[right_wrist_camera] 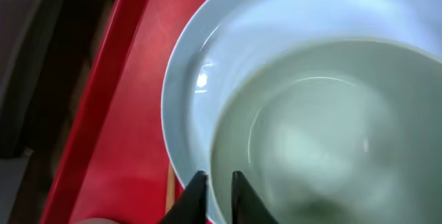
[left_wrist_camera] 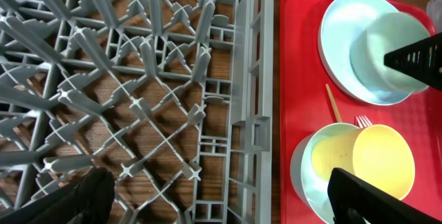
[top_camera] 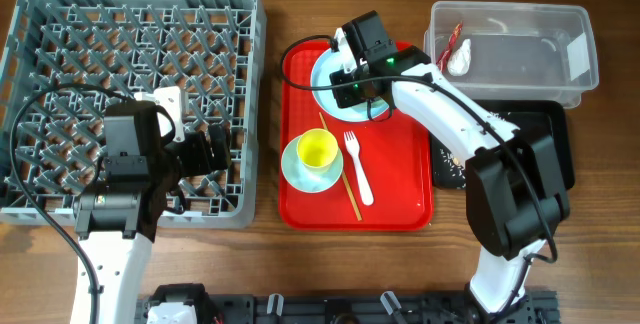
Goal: Sort waste into correct bins and load items into the dishwasher rack
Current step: 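Bring the emptied bowl back and set it on the white plate, then grasp the yellow cup with the right gripper and lift it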
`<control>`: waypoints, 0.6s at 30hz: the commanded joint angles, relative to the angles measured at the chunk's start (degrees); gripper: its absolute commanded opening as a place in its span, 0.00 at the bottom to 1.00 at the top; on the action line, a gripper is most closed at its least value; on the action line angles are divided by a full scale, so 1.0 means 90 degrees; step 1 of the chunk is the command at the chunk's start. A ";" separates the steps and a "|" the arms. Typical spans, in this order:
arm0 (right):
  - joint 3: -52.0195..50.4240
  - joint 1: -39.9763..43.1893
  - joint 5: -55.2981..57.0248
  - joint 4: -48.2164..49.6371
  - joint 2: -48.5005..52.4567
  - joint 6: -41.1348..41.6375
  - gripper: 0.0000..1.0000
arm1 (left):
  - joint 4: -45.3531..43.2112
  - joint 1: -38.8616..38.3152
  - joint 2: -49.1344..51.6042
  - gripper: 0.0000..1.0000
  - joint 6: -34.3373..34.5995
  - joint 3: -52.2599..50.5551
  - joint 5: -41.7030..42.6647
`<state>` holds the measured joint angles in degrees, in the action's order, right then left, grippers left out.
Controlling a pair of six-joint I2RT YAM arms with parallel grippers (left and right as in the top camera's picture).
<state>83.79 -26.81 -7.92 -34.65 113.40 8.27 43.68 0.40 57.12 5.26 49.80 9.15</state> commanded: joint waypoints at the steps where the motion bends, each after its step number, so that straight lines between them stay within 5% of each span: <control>1: 0.0119 0.0010 -0.0537 -0.0087 -0.0019 0.0102 0.24 | -0.0005 0.0027 0.0000 1.00 0.0041 0.0158 0.0097; 8: 0.0262 0.0010 -0.0903 -0.0563 -0.1027 0.0107 0.37 | -0.0005 0.0027 0.0000 1.00 0.0041 0.0158 0.0097; 18: 0.0063 -0.0148 -0.1554 -0.2004 -0.1498 0.0316 0.40 | 0.0019 0.0027 0.0000 1.00 0.0041 0.0158 0.0097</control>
<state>85.69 -26.98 -19.11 -50.19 98.96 10.04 43.70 0.40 57.12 5.26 49.80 9.15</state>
